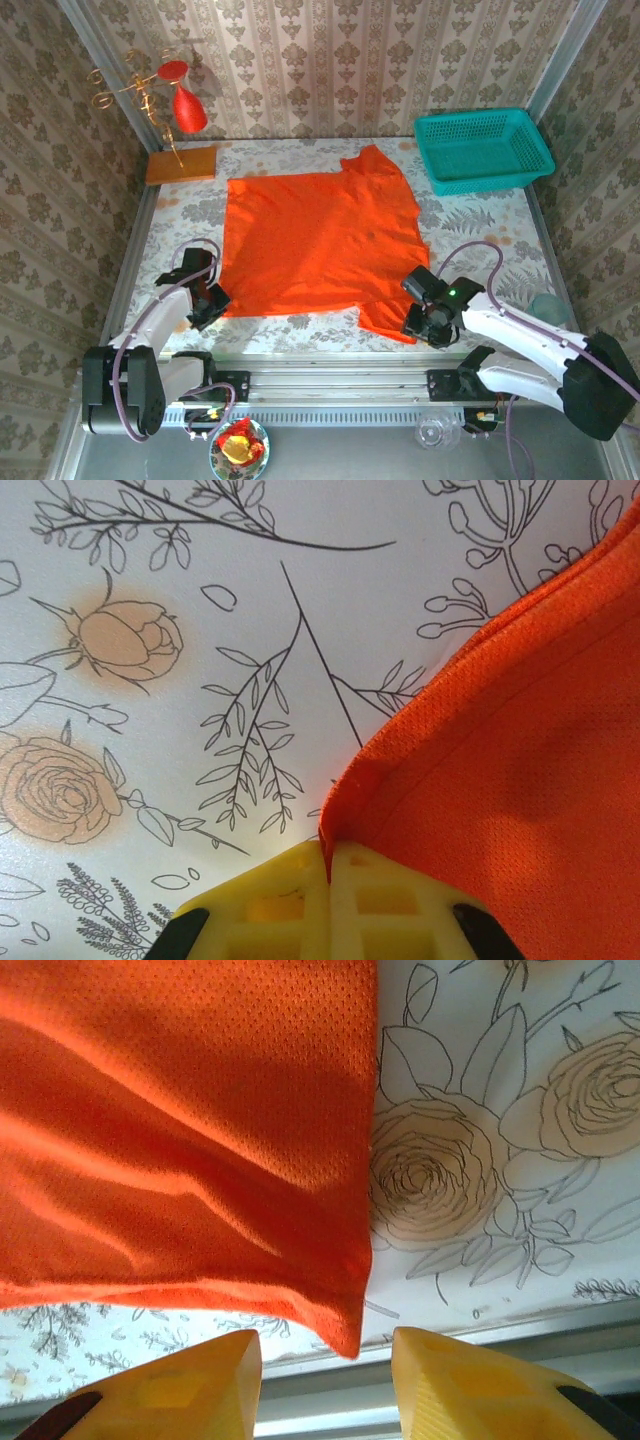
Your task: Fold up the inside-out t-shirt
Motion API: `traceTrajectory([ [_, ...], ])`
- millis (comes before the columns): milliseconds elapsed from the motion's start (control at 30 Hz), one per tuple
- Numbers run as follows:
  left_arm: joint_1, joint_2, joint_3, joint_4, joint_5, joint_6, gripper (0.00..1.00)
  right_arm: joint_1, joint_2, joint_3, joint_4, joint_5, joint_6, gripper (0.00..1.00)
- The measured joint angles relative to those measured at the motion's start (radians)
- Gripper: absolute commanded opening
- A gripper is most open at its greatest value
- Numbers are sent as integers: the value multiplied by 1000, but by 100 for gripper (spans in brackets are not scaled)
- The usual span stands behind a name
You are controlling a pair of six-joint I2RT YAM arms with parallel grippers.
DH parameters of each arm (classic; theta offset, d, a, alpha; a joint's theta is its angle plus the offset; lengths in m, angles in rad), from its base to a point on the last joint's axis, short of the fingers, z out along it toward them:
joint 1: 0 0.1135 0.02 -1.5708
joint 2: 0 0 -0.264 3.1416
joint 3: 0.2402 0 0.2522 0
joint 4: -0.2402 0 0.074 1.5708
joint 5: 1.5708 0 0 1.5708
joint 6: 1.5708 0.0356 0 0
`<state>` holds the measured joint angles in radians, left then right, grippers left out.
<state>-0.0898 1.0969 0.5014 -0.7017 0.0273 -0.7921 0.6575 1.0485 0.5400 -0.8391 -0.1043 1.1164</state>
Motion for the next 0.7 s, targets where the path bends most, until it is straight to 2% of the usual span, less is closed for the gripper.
traceTrajectory([
  [333, 1, -6, -4, 3, 3, 0, 1, 2, 26, -76, 100, 0, 67, 36],
  [700, 6, -6, -4, 4, 3, 0, 0, 2, 19, -77, 85, 8, 90, 12],
])
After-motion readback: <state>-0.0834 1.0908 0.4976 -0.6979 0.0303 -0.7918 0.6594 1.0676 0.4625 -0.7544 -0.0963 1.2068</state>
